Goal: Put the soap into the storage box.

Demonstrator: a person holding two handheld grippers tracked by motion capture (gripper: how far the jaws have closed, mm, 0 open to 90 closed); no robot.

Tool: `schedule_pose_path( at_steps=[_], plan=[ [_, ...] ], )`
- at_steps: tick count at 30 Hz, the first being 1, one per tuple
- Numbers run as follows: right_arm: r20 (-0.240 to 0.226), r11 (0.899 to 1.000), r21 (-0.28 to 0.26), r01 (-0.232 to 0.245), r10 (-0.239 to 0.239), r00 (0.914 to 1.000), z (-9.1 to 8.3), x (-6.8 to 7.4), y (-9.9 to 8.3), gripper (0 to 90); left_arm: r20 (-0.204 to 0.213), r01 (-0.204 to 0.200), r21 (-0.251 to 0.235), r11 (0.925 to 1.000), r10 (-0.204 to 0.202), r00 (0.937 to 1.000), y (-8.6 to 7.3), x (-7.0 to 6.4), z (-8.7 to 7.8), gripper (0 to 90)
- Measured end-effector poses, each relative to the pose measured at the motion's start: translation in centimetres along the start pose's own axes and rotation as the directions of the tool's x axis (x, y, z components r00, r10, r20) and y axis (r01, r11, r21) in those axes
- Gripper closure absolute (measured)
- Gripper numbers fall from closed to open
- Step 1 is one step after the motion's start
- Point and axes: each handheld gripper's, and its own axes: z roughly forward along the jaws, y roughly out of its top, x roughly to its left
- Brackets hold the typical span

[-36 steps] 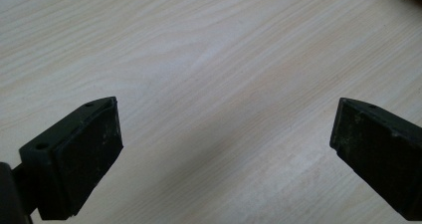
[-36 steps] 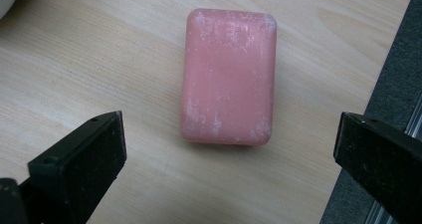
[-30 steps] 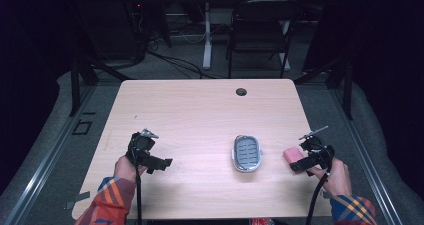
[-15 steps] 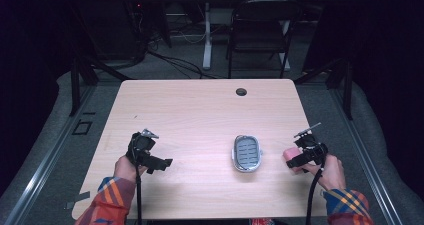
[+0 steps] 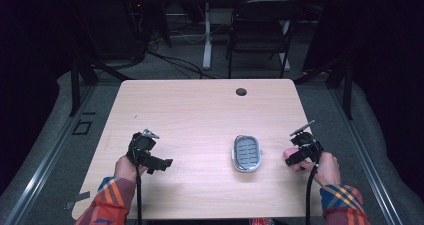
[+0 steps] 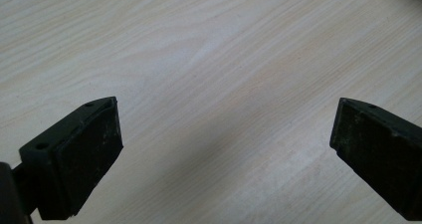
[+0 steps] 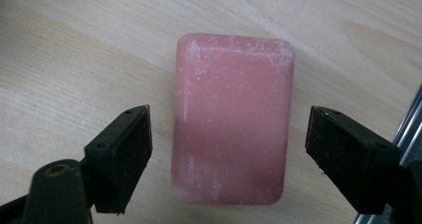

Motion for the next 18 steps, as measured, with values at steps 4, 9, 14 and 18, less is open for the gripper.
schedule_pose_path(
  at_steps=[4, 9, 14, 18],
  plan=[
    [-0.003, 1.0, 0.006, -0.004, 0.004, 1.0, 0.29, 0.04, 0.17, 22.1, -0.001, -0.001, 0.002, 1.0, 0.001, 1.0, 0.0, 0.02, -0.01, 0.0],
    [-0.004, 1.0, 0.022, -0.001, 0.001, 1.0, 0.48, 0.02, 0.38, 25.4, -0.002, 0.001, 0.002, 1.0, -0.001, 1.0, 0.01, 0.0, 0.02, 0.0],
    [-0.012, 1.0, 0.031, -0.001, 0.002, 0.9999, 0.71, -0.07, 0.55, 30.3, -0.002, 0.0, 0.003, 1.0, 0.0, 1.0, 0.01, 0.02, 0.03, 0.0],
    [-0.014, 0.999, 0.036, -0.004, 0.004, 0.9999, 0.86, -0.05, 0.64, 33.6, -0.003, 0.001, 0.003, 1.0, -0.001, 1.0, 0.01, 0.0, 0.03, 0.0]
  ],
)
